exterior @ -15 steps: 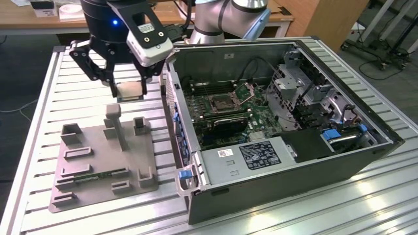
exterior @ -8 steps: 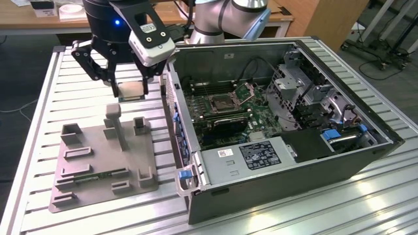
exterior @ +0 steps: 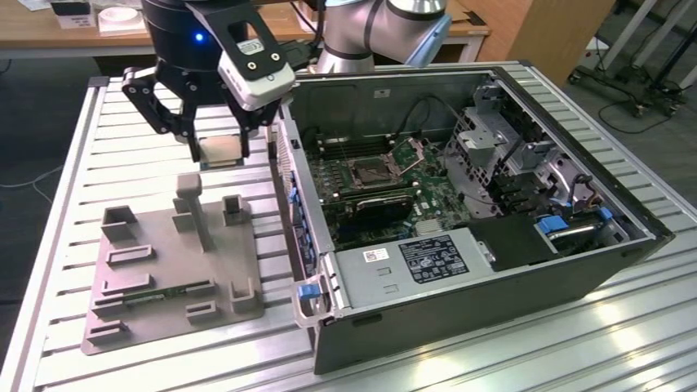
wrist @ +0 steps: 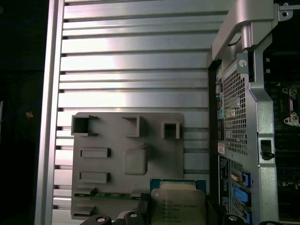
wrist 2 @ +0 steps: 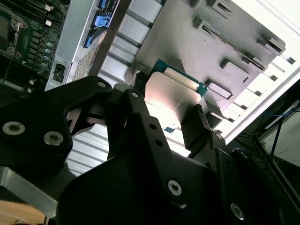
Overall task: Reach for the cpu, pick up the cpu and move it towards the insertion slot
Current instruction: 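Pick up the cpu and move it towards the insertion slot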
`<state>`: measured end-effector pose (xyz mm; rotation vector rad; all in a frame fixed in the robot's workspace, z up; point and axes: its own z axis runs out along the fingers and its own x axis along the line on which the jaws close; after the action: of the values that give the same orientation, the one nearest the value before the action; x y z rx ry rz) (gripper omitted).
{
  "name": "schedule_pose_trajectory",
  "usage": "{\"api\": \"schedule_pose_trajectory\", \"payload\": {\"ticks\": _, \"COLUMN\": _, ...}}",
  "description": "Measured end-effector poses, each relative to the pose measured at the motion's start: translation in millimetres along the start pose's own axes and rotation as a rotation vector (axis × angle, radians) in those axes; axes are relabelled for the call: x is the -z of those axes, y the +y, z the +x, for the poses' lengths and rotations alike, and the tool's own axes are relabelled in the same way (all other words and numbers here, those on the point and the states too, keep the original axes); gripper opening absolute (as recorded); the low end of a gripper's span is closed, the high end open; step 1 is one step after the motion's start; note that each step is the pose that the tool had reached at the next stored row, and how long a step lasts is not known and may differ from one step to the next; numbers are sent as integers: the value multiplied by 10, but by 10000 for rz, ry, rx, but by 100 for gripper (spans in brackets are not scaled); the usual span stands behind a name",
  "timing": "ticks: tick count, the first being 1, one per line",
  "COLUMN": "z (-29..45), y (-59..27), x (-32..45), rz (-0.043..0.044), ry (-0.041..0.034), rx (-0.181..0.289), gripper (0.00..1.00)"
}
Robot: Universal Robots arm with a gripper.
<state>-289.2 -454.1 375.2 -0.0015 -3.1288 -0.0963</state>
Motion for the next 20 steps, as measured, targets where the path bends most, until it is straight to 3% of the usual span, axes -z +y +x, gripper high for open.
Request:
{"api": "schedule_pose_trajectory", "payload": {"ticks": 10, "z": -57, "y": 0, "x": 0, "rz": 0, "ry": 0, "rx": 0, "gripper": 55}}
{"api": "schedule_pose_trajectory", "payload": {"ticks": 20, "z": -201, "y": 0, "x": -6, "rz": -1, "ry": -1, "rx": -1, "gripper": 55}}
